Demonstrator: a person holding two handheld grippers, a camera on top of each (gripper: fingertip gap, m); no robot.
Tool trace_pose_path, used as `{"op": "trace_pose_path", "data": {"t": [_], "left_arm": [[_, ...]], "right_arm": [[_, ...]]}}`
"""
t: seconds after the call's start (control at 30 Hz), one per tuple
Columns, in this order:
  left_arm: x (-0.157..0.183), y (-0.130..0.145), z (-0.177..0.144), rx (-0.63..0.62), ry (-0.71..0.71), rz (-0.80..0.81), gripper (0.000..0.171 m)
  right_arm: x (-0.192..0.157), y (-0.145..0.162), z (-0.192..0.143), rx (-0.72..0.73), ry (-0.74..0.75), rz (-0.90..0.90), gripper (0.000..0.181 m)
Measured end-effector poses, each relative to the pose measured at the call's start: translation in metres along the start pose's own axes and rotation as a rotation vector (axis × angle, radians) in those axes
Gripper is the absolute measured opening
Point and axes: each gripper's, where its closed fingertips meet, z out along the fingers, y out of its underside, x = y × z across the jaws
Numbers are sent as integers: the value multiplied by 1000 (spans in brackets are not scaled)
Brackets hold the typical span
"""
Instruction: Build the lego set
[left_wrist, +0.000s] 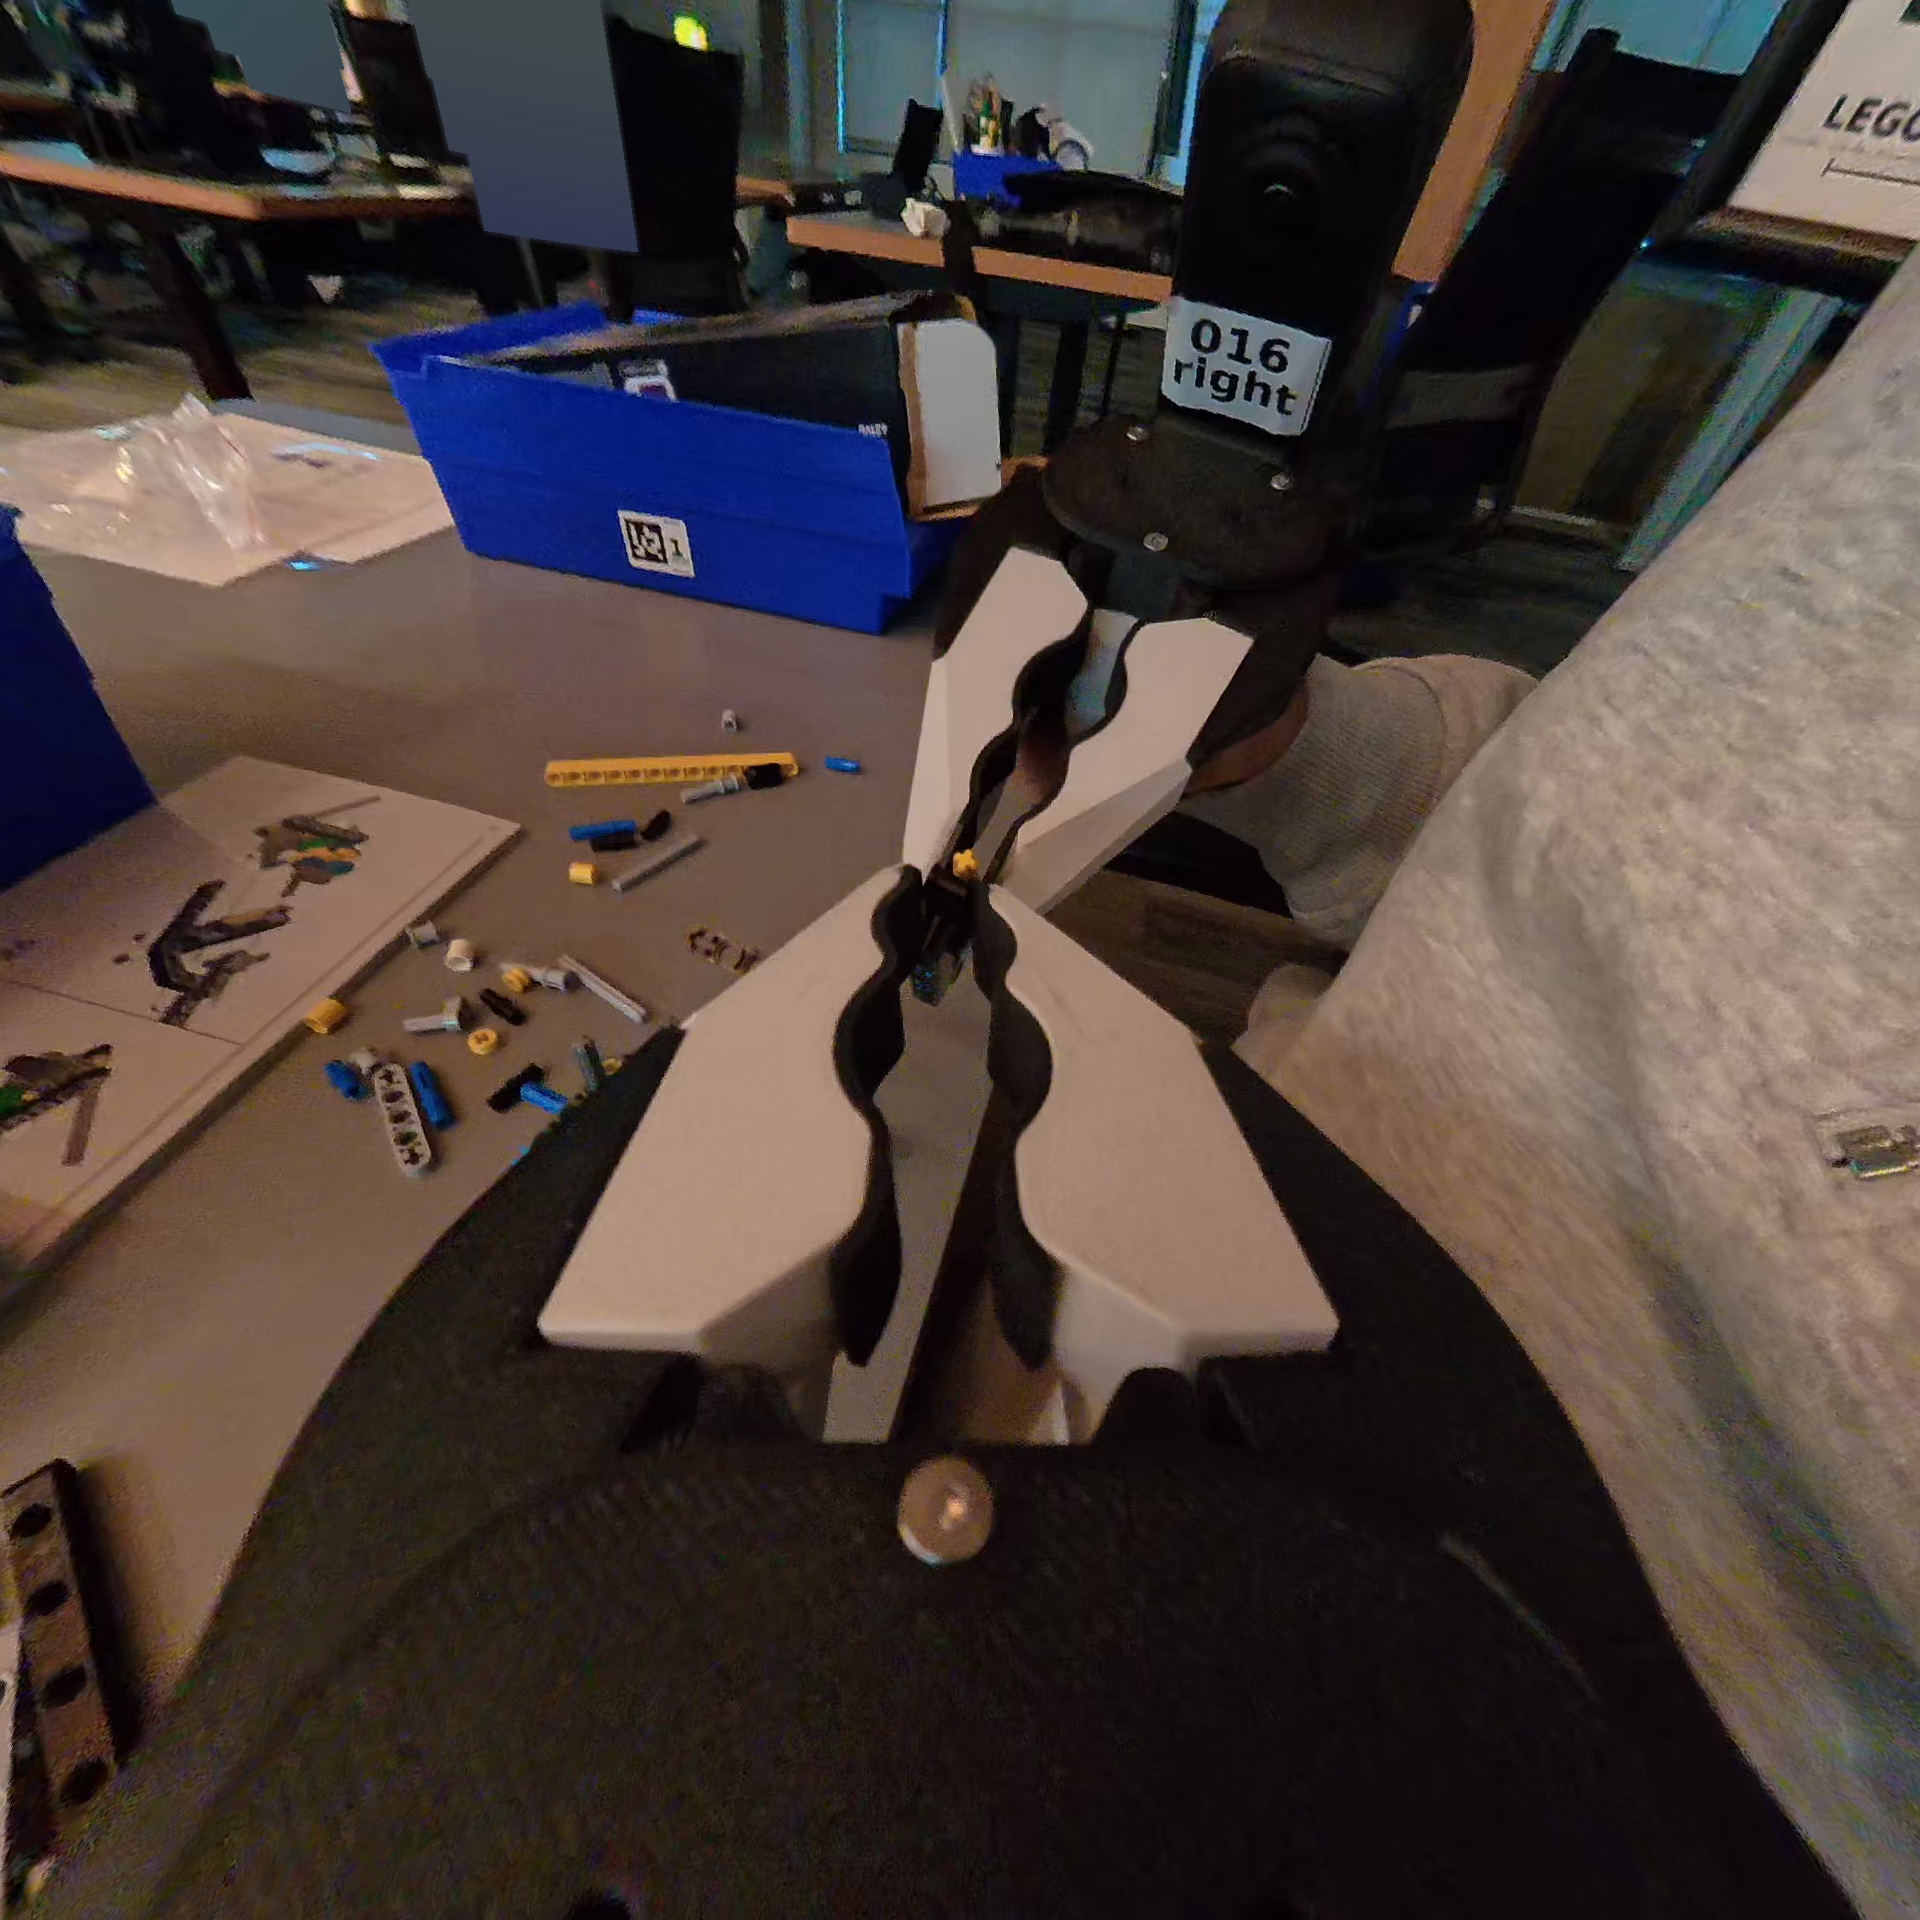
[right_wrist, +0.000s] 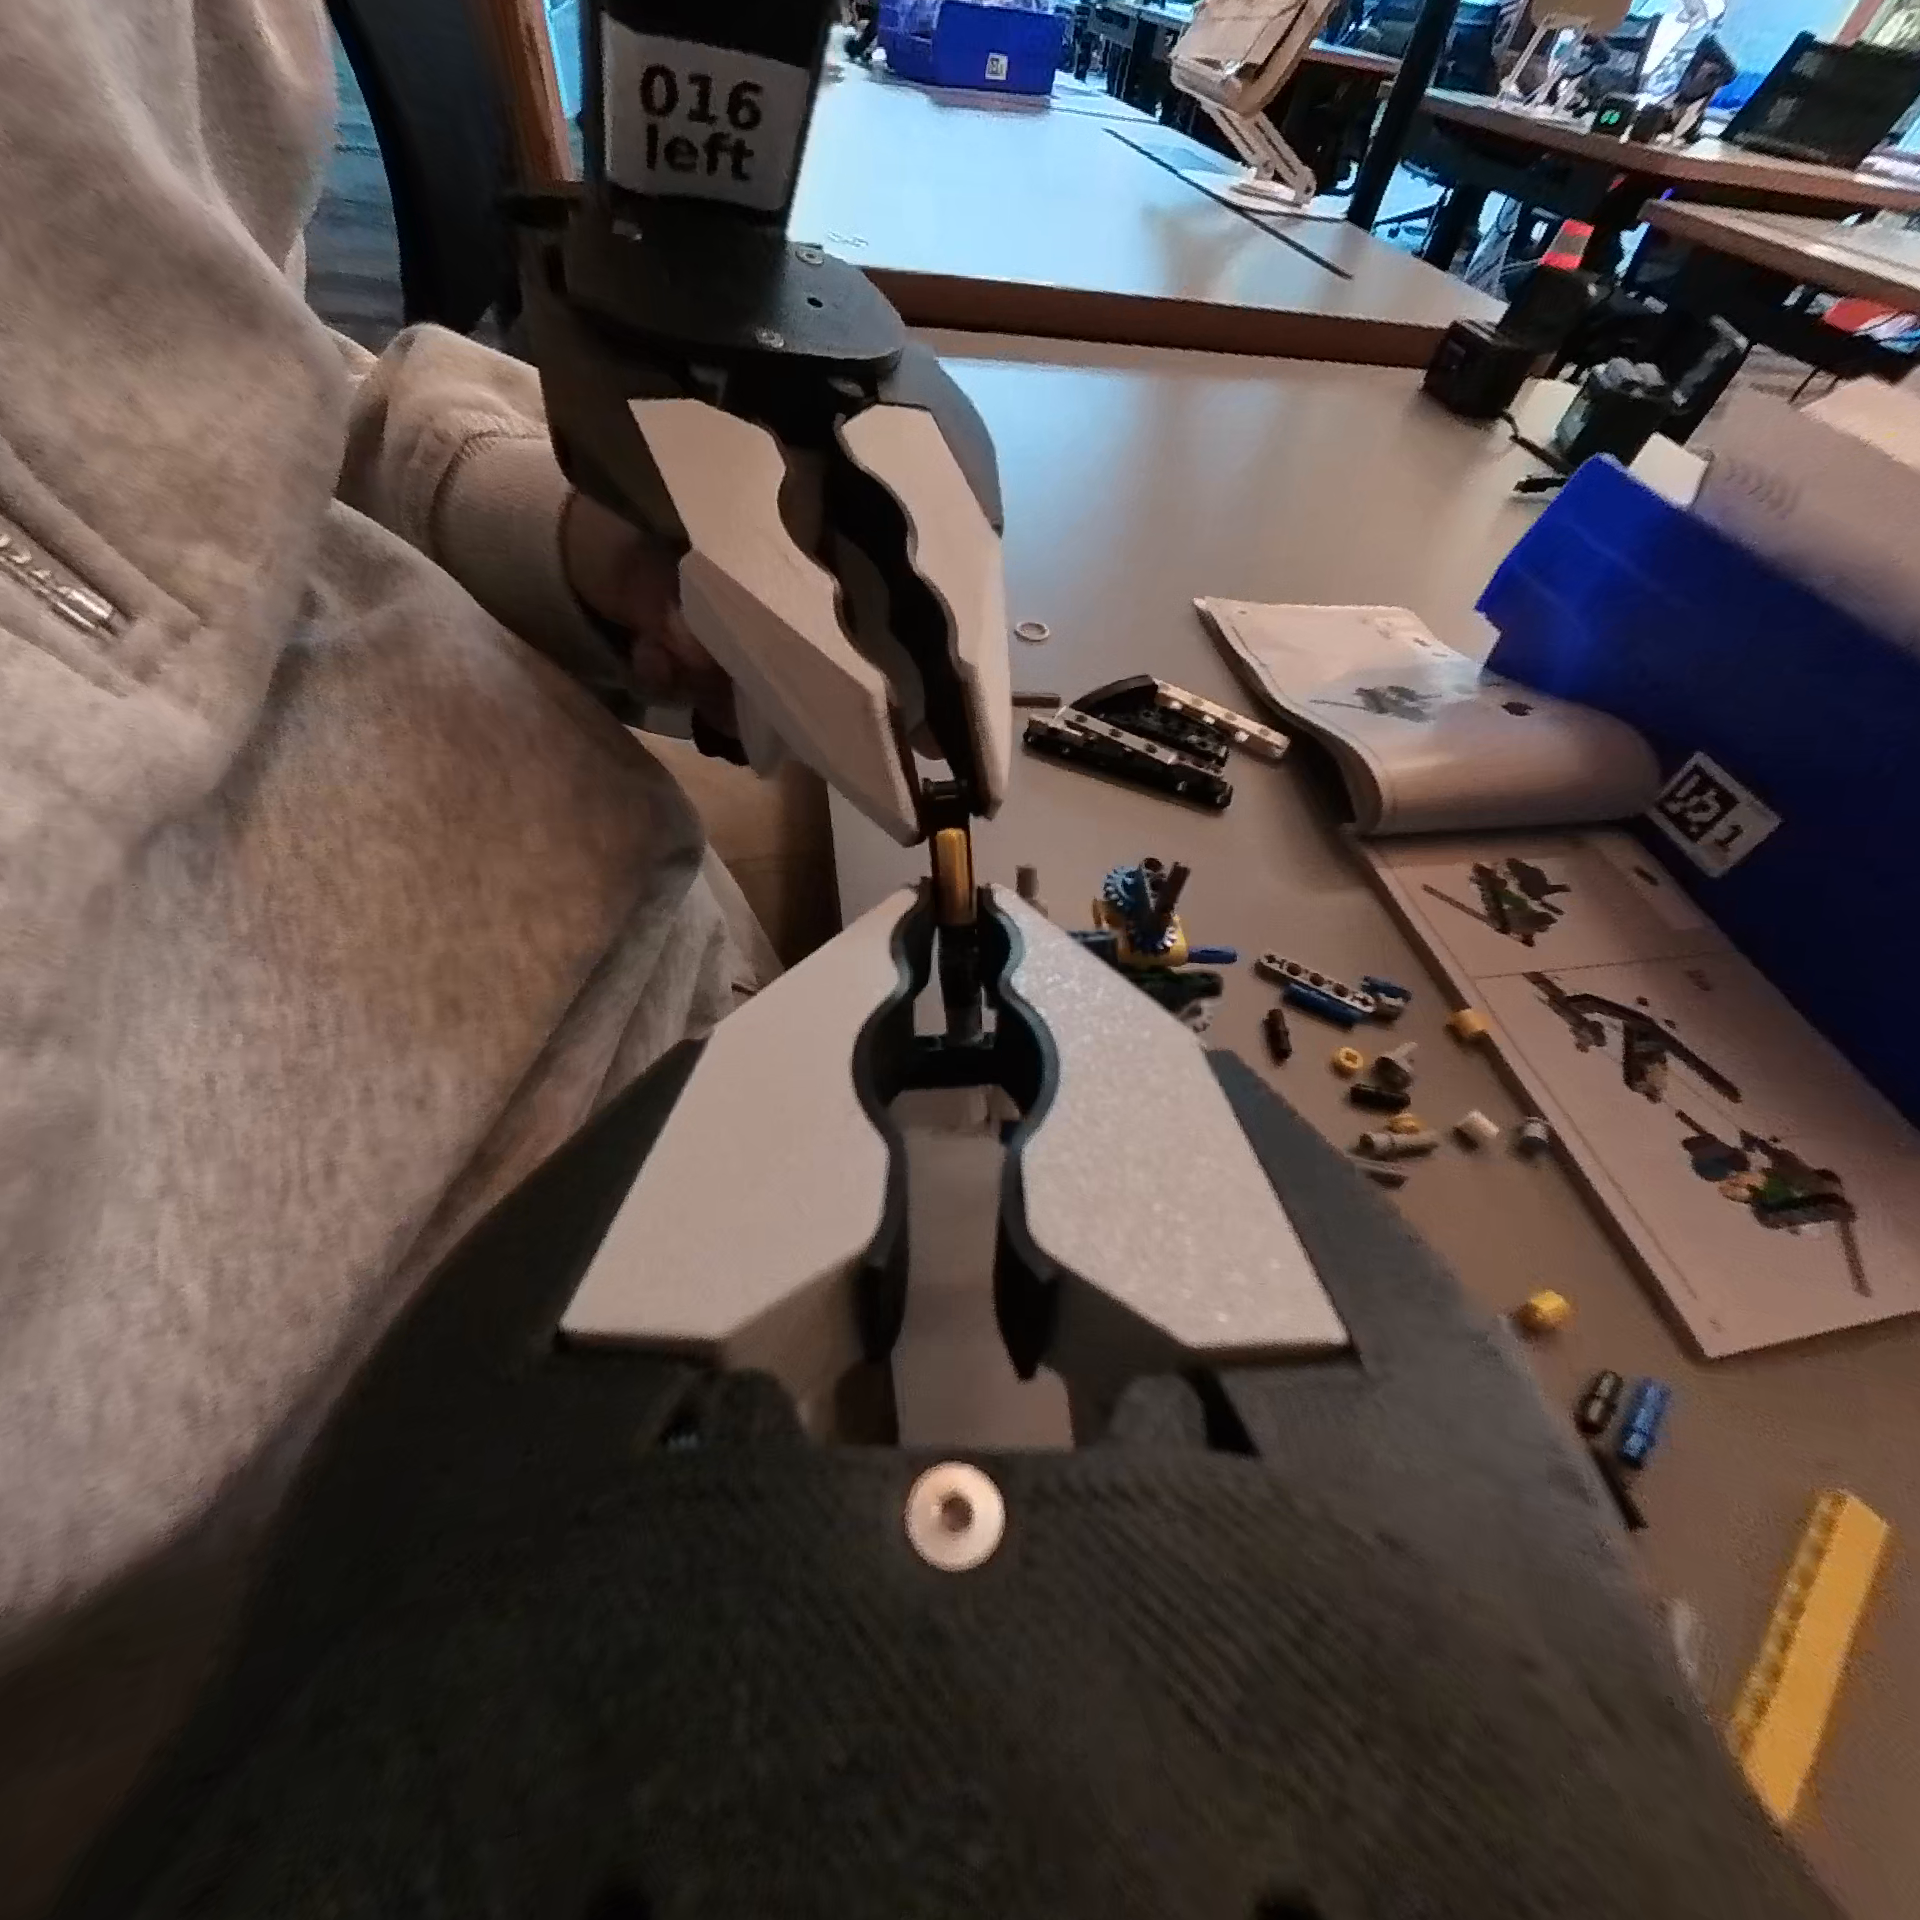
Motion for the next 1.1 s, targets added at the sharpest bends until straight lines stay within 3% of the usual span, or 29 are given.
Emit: {"op": "trace_pose_path", "data": {"t": [0.17, 0.57, 0.77, 1.1], "left_arm": [[-1, -9, -3, 46, -54, 73, 5], [-19, -34, -22, 183, -200, 119, 5], [-30, -41, -30, 217, -311, 171, 6], [-41, -44, -37, 240, -377, 177, 5]], "right_arm": [[7, -4, 1, -1, 65, -24, 19], [22, -23, -11, 90, 162, 24, 27], [22, -40, -14, 247, 73, 225, 35], [20, -28, 0, 195, 62, 250, 35]]}}
